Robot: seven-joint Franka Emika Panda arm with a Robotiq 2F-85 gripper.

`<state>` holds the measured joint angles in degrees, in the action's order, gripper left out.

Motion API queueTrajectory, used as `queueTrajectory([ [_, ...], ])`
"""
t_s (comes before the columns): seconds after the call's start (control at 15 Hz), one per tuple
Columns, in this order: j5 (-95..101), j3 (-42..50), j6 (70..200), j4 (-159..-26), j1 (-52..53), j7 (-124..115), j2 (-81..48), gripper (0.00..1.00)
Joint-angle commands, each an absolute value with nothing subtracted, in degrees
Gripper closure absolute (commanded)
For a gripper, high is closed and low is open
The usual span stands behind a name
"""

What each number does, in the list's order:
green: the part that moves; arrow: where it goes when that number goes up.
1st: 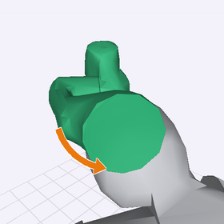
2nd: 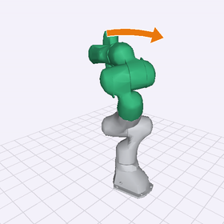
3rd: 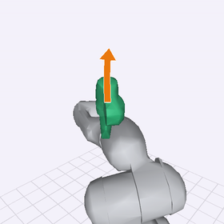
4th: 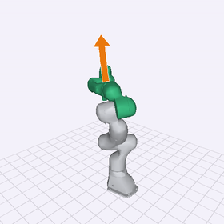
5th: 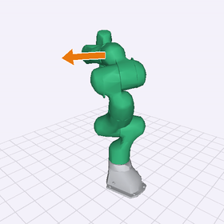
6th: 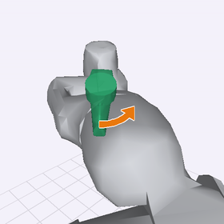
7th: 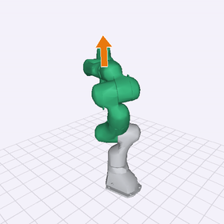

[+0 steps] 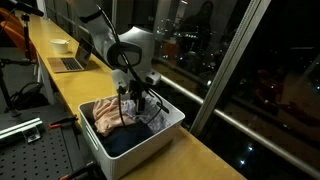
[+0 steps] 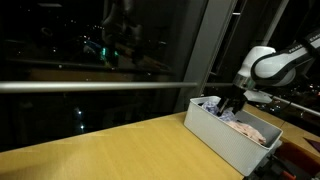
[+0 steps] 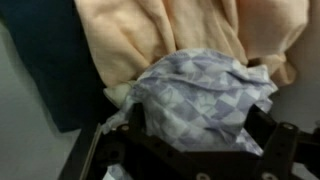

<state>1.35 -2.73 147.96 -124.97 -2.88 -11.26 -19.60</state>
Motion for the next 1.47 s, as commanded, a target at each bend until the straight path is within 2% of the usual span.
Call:
queueTrajectory([
  [0.0, -0.5, -0.9, 149.9, -123.9, -2.3, -8.8, -25.6, 0.0],
  [0.07, -0.4, -0.7, 150.0, -123.9, -2.2, -8.9, -26.8, 0.04],
  [0.13, -0.6, -0.7, 150.2, -123.8, -2.0, -9.0, -27.7, 0.26],
  [0.27, -0.5, -0.6, 150.5, -124.6, -1.5, -9.5, -27.3, 0.31],
  [0.6, 0.8, 0.8, 150.5, -131.1, -0.6, -10.9, -17.2, 0.69],
  [0.87, 4.1, 3.2, 149.6, -138.3, 0.2, -13.5, -3.7, 0.99],
  [1.2, 11.1, 1.4, 144.6, -142.4, -1.3, -17.9, 12.9, 0.99],
  [1.4, 13.2, -3.1, 138.2, -139.1, -1.2, -19.1, 19.6, 0.99],
])
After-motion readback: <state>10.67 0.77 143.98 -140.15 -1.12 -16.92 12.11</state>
